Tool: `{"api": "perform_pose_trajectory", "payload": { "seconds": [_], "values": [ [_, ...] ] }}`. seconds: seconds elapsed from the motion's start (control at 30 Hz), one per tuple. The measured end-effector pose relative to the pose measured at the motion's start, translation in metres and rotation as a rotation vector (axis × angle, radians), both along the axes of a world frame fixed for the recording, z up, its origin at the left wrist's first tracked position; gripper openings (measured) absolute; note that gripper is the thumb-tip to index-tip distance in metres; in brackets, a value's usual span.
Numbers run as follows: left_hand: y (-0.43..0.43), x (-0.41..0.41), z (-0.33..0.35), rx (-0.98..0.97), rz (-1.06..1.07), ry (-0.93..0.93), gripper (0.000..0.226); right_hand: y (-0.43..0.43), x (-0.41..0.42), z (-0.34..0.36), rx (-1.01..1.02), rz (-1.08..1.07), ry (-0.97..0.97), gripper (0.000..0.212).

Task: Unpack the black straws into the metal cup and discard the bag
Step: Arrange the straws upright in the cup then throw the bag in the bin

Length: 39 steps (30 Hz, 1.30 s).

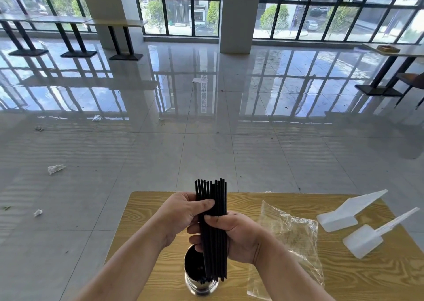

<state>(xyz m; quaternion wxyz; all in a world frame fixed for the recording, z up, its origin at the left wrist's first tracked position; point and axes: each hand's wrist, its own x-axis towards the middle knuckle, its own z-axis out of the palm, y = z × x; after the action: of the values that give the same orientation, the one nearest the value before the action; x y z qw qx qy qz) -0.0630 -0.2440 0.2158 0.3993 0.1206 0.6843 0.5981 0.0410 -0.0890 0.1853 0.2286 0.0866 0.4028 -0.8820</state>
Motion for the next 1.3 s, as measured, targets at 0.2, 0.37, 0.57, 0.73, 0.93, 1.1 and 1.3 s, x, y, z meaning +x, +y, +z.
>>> {"api": "perform_pose_trajectory", "payload": {
  "seconds": [0.2, 0.37, 0.57, 0.73, 0.93, 1.1, 1.3],
  "values": [
    [-0.001, 0.002, 0.001, -0.003, -0.018, -0.004, 0.022, 0.0, 0.003, 0.004, 0.007, 0.0, -0.001, 0.032],
    [-0.001, 0.004, 0.002, -0.012, -0.043, -0.016, 0.022, -0.002, 0.006, 0.005, 0.01, 0.008, 0.011, 0.033],
    [0.0, 0.006, 0.002, 0.033, 0.034, -0.021, 0.02, -0.002, 0.008, 0.006, 0.023, 0.012, 0.024, 0.035],
    [0.002, 0.005, 0.005, 0.02, 0.089, 0.006, 0.015, -0.003, 0.011, 0.004, 0.035, 0.019, 0.014, 0.031],
    [0.007, -0.011, 0.006, -0.01, 0.199, 0.041, 0.014, -0.004, 0.016, 0.001, 0.064, 0.06, -0.012, 0.022],
    [0.008, -0.044, 0.02, 0.245, 0.607, 0.184, 0.01, -0.002, 0.023, -0.002, 0.101, 0.09, -0.046, 0.013],
    [0.01, -0.024, 0.022, 0.286, 0.41, 0.507, 0.02, 0.0, 0.017, -0.002, -0.013, -0.162, -0.092, 0.009]
  ]
}}
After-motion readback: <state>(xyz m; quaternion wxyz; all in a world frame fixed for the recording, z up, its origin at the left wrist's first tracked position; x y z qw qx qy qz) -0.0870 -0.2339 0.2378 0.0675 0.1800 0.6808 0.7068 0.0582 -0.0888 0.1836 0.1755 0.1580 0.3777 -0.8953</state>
